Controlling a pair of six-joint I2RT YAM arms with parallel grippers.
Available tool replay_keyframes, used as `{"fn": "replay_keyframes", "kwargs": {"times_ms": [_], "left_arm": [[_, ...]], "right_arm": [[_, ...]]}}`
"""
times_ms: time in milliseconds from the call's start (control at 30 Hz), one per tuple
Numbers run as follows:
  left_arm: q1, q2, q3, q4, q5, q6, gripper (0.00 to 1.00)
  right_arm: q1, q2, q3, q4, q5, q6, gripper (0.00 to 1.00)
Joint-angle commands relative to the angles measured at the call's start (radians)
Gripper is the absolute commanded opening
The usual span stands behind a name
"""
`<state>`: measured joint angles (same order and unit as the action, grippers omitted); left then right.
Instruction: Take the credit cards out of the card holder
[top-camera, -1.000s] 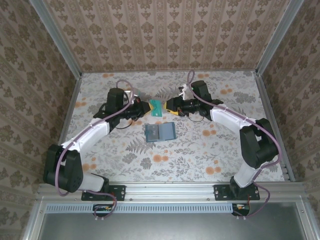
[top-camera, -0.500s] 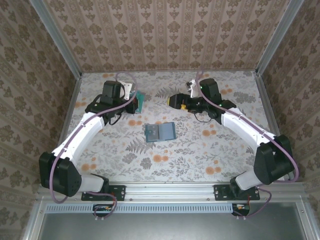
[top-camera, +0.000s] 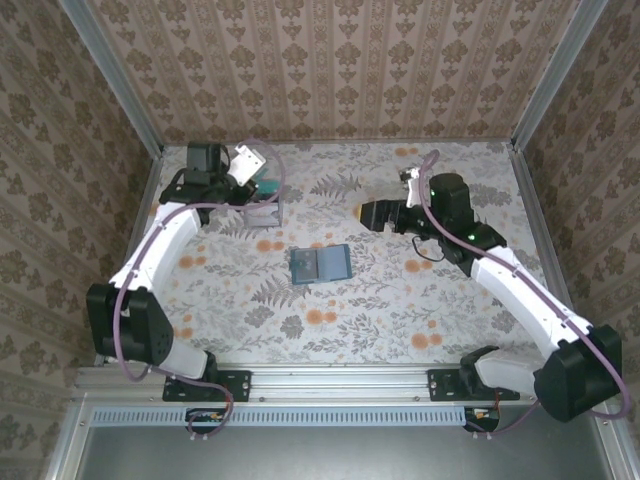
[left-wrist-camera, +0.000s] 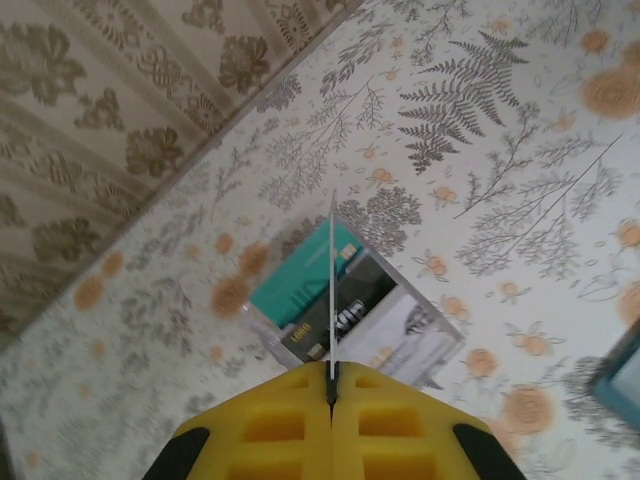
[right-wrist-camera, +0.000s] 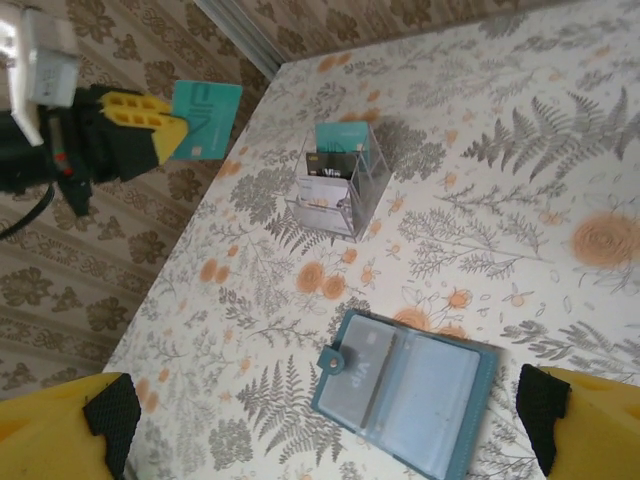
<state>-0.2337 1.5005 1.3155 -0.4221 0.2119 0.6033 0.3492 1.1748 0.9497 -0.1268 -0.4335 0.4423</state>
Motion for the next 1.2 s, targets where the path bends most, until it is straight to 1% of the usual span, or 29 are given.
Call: {"fn": "replay_keyframes", "kwargs": {"times_ms": [0, 100, 267, 367, 500, 700, 900, 1167], "left_arm": [[0.005, 0.062, 0.06, -0.052, 0.016, 0.257, 0.0], [0.009, 0.13, 0.101, -0.055, -0.015, 0.377, 0.0], [0.016, 0.244, 0.182, -0.052, -0.089, 0.522, 0.0], [0.024, 0.306, 0.217, -0.025, -0.141, 0.582, 0.0], [0.027, 0.371, 0.238, 0.015, -0.155, 0.646, 0.0], [0.022, 0.421, 0.262, 0.019, -0.11, 0.658, 0.0], [0.014, 0.464, 0.278, 0.011, -0.098, 0.655, 0.0], [0.008, 0.451, 0.237, 0.005, -0.065, 0.647, 0.0]], "right_arm": [[-0.003, -0.042, -0.03, 0.069, 0.057, -0.077, 1.0], [-0.004, -0.051, -0.022, 0.039, 0.078, -0.095, 1.0], [-0.006, -0.055, -0.018, 0.025, 0.096, -0.089, 1.0], [-0.006, -0.048, -0.01, 0.016, 0.101, -0.074, 1.0], [-0.005, -0.034, 0.006, -0.008, 0.105, -0.071, 1.0], [-0.006, -0.014, 0.02, -0.02, 0.118, -0.064, 1.0], [-0.005, 0.015, 0.039, -0.032, 0.113, -0.058, 1.0], [-0.006, 0.036, 0.037, -0.024, 0.114, -0.051, 1.0]]}}
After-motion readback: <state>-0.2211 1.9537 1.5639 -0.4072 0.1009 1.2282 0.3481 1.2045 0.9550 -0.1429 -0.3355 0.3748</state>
